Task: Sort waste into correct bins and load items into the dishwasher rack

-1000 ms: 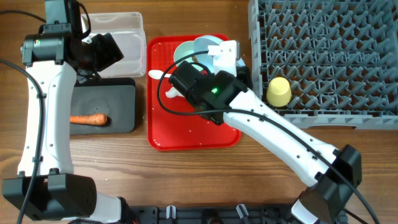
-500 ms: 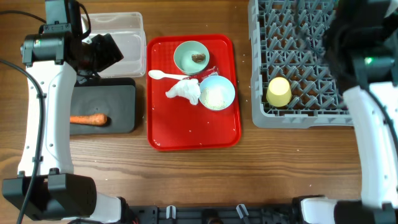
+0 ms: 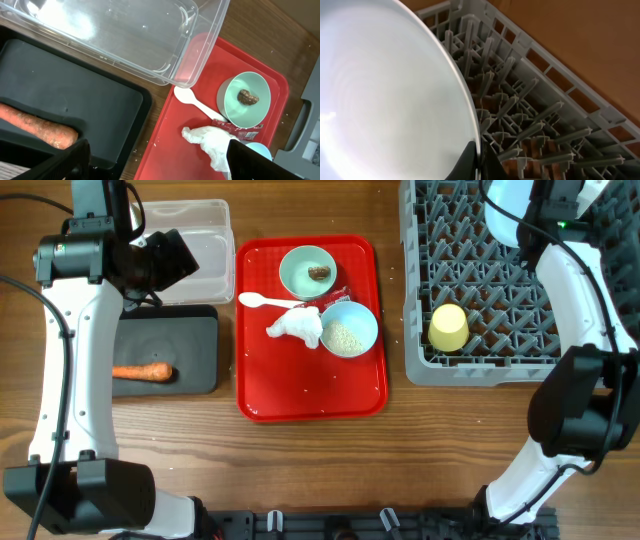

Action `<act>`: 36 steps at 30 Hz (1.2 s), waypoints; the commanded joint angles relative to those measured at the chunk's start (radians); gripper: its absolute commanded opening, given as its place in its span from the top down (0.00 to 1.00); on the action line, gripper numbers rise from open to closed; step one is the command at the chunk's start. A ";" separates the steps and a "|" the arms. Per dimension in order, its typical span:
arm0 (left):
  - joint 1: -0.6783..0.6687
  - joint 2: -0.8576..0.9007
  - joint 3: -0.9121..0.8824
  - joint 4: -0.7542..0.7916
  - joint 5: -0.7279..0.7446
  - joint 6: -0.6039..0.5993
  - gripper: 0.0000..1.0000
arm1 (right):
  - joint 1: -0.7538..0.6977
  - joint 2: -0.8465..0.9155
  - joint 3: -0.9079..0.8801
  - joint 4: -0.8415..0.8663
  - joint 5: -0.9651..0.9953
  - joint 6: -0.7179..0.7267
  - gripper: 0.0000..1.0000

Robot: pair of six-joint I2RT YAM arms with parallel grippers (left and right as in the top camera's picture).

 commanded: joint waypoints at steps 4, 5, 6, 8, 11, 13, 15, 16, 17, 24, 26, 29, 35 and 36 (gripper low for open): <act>0.003 0.010 0.007 0.003 -0.013 -0.010 0.12 | 0.000 0.025 0.004 0.029 0.104 0.064 0.96; 0.003 0.010 0.007 0.003 -0.013 -0.010 0.12 | 0.000 0.025 0.004 0.032 0.125 0.063 0.96; 0.003 0.010 0.007 0.003 -0.013 -0.010 0.12 | 0.000 0.025 0.004 0.032 0.155 0.054 0.96; 0.003 0.010 0.007 0.003 -0.013 -0.010 0.12 | 0.000 0.025 0.004 0.041 0.174 0.036 0.96; 0.003 0.010 0.007 0.003 -0.013 -0.010 0.12 | 0.005 0.020 0.004 0.079 0.177 -0.035 0.96; 0.003 0.010 0.007 0.005 -0.013 -0.010 0.12 | 0.025 0.020 0.004 0.088 0.132 -0.114 0.96; 0.003 0.010 0.007 0.008 -0.013 -0.010 0.12 | 0.049 0.020 0.004 0.087 0.108 -0.124 0.96; 0.003 0.010 0.007 0.008 -0.013 -0.010 0.12 | 0.060 0.021 0.004 0.088 0.108 -0.143 0.96; 0.003 0.010 0.007 0.007 -0.013 -0.010 0.12 | 0.067 0.022 0.004 0.089 0.109 -0.156 0.96; 0.003 0.010 0.007 0.008 -0.013 -0.010 0.12 | 0.071 0.025 0.004 0.223 0.316 -0.312 0.96; 0.003 0.010 0.007 0.008 -0.013 -0.010 0.12 | 0.071 0.025 0.004 0.339 0.344 -0.477 0.96; 0.003 0.010 0.007 0.008 -0.013 -0.010 0.12 | 0.072 0.026 0.003 0.320 0.215 -0.563 0.96; 0.003 0.013 0.006 0.015 -0.013 -0.010 0.12 | 0.075 0.031 0.001 0.146 0.163 -0.561 0.89; 0.003 0.013 0.005 0.015 -0.013 -0.010 0.12 | 0.075 0.031 -0.005 0.135 0.163 -0.561 0.85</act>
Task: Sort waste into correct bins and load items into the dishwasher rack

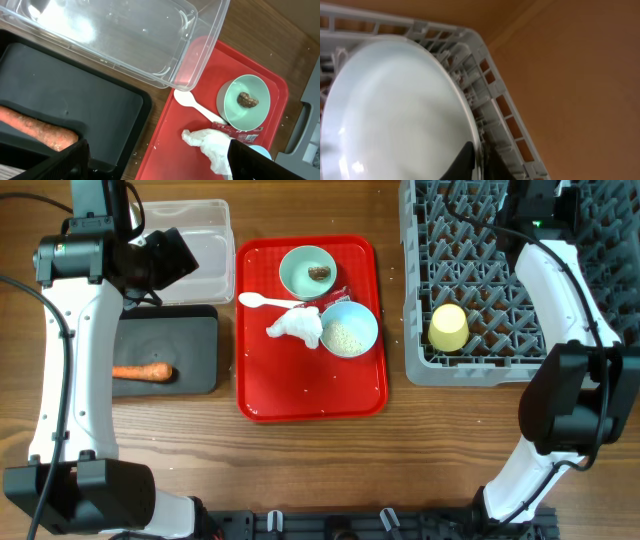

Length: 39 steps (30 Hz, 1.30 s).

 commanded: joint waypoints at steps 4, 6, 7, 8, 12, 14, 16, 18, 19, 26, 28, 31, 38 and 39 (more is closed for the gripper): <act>0.003 0.013 0.005 0.002 -0.006 -0.010 0.12 | 0.000 0.006 -0.013 -0.020 -0.035 0.028 0.00; 0.003 0.013 0.005 0.002 -0.006 -0.010 0.12 | 0.000 -0.037 -0.013 -0.021 -0.035 0.048 0.00; 0.003 0.013 0.005 0.002 -0.006 -0.010 0.12 | 0.000 -0.063 -0.013 -0.021 -0.035 0.048 0.00; 0.003 0.013 0.005 0.002 -0.006 -0.010 0.12 | 0.001 -0.089 -0.013 -0.023 -0.035 0.048 0.00; 0.003 0.013 0.005 0.002 -0.006 -0.010 0.12 | 0.002 -0.277 -0.013 -0.174 -0.128 0.107 0.00; 0.003 0.013 0.005 0.002 -0.006 -0.010 0.12 | 0.002 -0.344 -0.013 -0.304 -0.401 0.110 0.00; -0.001 0.013 0.005 -0.001 0.022 0.013 0.11 | 0.002 -0.407 -0.013 -0.412 -0.879 0.179 0.00; -0.026 0.013 0.005 -0.002 0.070 0.112 0.11 | 0.002 -0.422 -0.013 -0.423 -1.183 0.210 0.00; -0.045 0.013 0.005 -0.004 0.072 0.143 0.11 | 0.002 -0.422 -0.013 -0.422 -1.293 0.211 0.00; -0.264 0.045 -0.010 -0.016 0.016 0.295 0.07 | 0.004 -0.408 -0.014 -0.539 -1.395 0.214 0.00; -0.285 0.079 -0.017 -0.026 0.021 0.294 0.07 | 0.007 -0.408 -0.014 -0.591 -1.356 0.210 0.01; -0.319 0.152 -0.043 -0.057 0.050 0.301 0.07 | 0.035 -0.408 -0.014 -0.639 -1.265 0.211 0.04; -0.417 0.340 -0.068 0.083 0.079 0.298 0.15 | 0.048 -0.407 -0.014 -0.668 -1.209 0.230 0.06; -0.415 0.359 -0.068 0.092 0.080 0.262 0.15 | 0.048 -0.407 -0.014 -0.675 -1.200 0.230 0.06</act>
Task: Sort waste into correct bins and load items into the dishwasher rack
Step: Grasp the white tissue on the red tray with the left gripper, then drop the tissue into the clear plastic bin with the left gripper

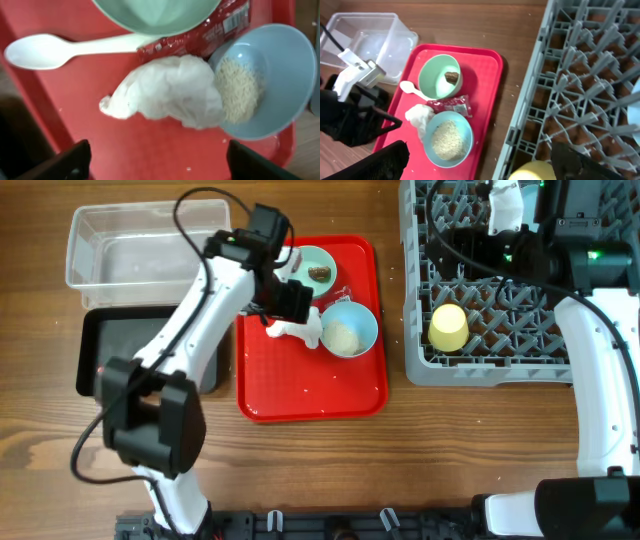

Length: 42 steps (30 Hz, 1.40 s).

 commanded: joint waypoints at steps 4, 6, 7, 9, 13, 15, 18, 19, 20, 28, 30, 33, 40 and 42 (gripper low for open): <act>0.002 0.116 -0.007 0.047 0.006 -0.169 0.16 | 0.002 -0.004 -0.002 -0.029 0.055 0.015 0.06; 0.002 0.134 -0.007 0.062 -0.034 -0.251 0.16 | 0.002 -0.004 -0.002 -0.036 0.056 0.014 0.06; 0.002 0.140 -0.007 0.066 -0.034 -0.273 0.16 | 0.002 -0.004 -0.002 -0.039 0.063 0.015 0.06; -0.001 0.156 -0.007 0.072 -0.034 -0.309 0.17 | 0.002 -0.002 -0.002 -0.039 0.067 0.015 0.06; -0.003 0.210 -0.007 0.106 -0.034 -0.381 0.23 | 0.002 0.003 -0.002 -0.040 0.085 0.016 0.06; -0.003 0.234 -0.007 0.123 -0.034 -0.381 0.23 | 0.001 0.003 -0.002 -0.043 0.085 0.014 0.06; -0.004 0.267 -0.007 0.125 -0.034 -0.381 0.44 | 0.001 0.005 -0.002 -0.054 0.085 0.015 0.06; -0.006 0.279 -0.009 0.126 -0.034 -0.381 0.53 | 0.002 0.005 -0.002 -0.058 0.085 0.015 0.06; -0.009 0.286 -0.009 0.125 -0.034 -0.381 0.64 | 0.002 0.005 -0.002 -0.061 0.085 0.016 0.06; -0.004 0.207 -0.008 0.058 -0.034 -0.380 0.96 | 0.001 0.007 -0.002 -0.063 0.085 0.015 0.06; 0.000 0.131 -0.008 0.035 -0.034 -0.379 0.96 | 0.001 0.007 -0.002 -0.061 0.086 0.014 0.06; 0.028 -0.035 -0.008 0.031 -0.061 -0.373 0.96 | 0.001 0.008 -0.002 -0.065 0.085 0.015 0.06; 0.152 -0.153 -0.009 0.147 -0.407 -0.373 0.96 | 0.002 0.011 -0.002 -0.064 0.085 0.018 0.06; 0.203 -0.118 -0.009 0.238 -0.442 -0.373 0.96 | 0.002 0.011 -0.002 -0.066 0.085 0.018 0.06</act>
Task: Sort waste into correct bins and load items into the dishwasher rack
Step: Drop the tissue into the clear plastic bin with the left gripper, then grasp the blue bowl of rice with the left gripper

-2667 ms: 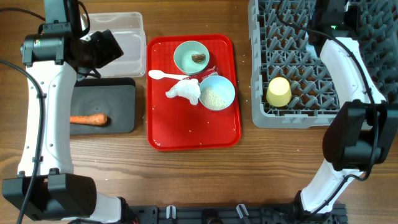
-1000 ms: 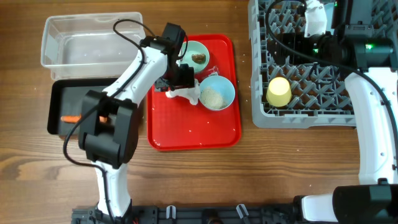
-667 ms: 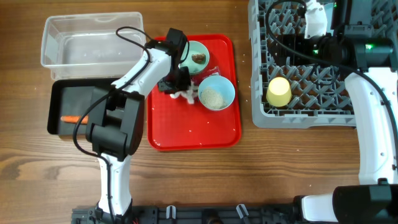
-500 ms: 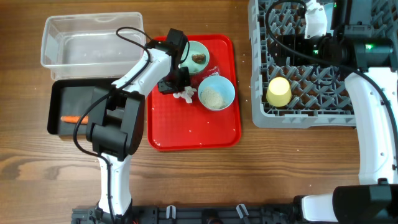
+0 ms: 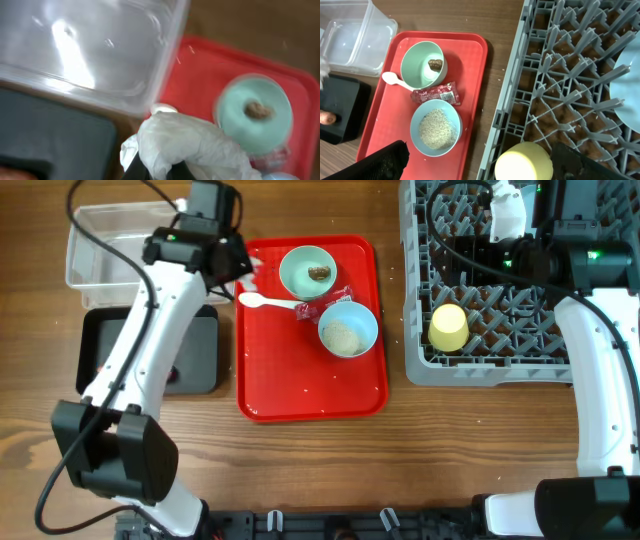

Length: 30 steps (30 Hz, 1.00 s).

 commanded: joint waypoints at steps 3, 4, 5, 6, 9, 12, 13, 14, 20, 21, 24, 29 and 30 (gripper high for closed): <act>0.147 0.111 0.001 0.235 -0.126 0.004 0.90 | 0.002 0.011 -0.002 -0.011 0.006 0.015 0.06; 0.164 0.128 0.001 0.261 -0.126 0.004 0.83 | 0.002 0.011 -0.002 -0.011 0.006 0.015 0.06; 0.181 0.146 0.001 0.281 -0.126 0.004 0.61 | 0.001 0.011 -0.002 -0.011 0.006 0.014 0.06; 0.193 0.163 0.001 0.295 -0.126 0.004 0.25 | 0.002 0.011 -0.002 -0.011 0.006 0.015 0.06; 0.222 0.196 0.001 0.307 -0.126 0.005 0.00 | 0.002 0.011 -0.002 -0.012 0.006 0.015 0.06; 0.229 0.196 0.001 0.308 -0.125 0.013 0.00 | 0.002 0.011 -0.002 -0.012 0.006 0.014 0.06; 0.228 0.194 0.001 0.306 -0.089 0.056 0.00 | 0.002 0.011 -0.002 -0.012 0.006 0.015 0.06; 0.225 0.187 0.001 0.298 -0.042 0.094 0.00 | 0.002 0.011 -0.002 -0.012 0.006 0.014 0.06; 0.087 0.036 0.001 0.048 0.148 0.271 0.01 | 0.001 0.011 -0.002 -0.019 0.006 0.014 0.06; 0.053 0.033 0.001 -0.003 0.206 0.271 0.01 | 0.002 0.011 -0.002 -0.018 0.006 0.014 0.05; -0.065 0.042 0.000 -0.130 0.279 0.267 0.01 | 0.002 0.011 -0.002 -0.019 0.006 0.014 0.05; -0.278 0.042 0.000 -0.111 0.353 0.273 0.00 | 0.002 0.011 -0.002 -0.022 -0.020 0.015 0.05; -0.329 0.042 0.000 -0.091 0.346 0.309 0.00 | 0.002 0.011 -0.002 -0.021 -0.020 0.015 0.06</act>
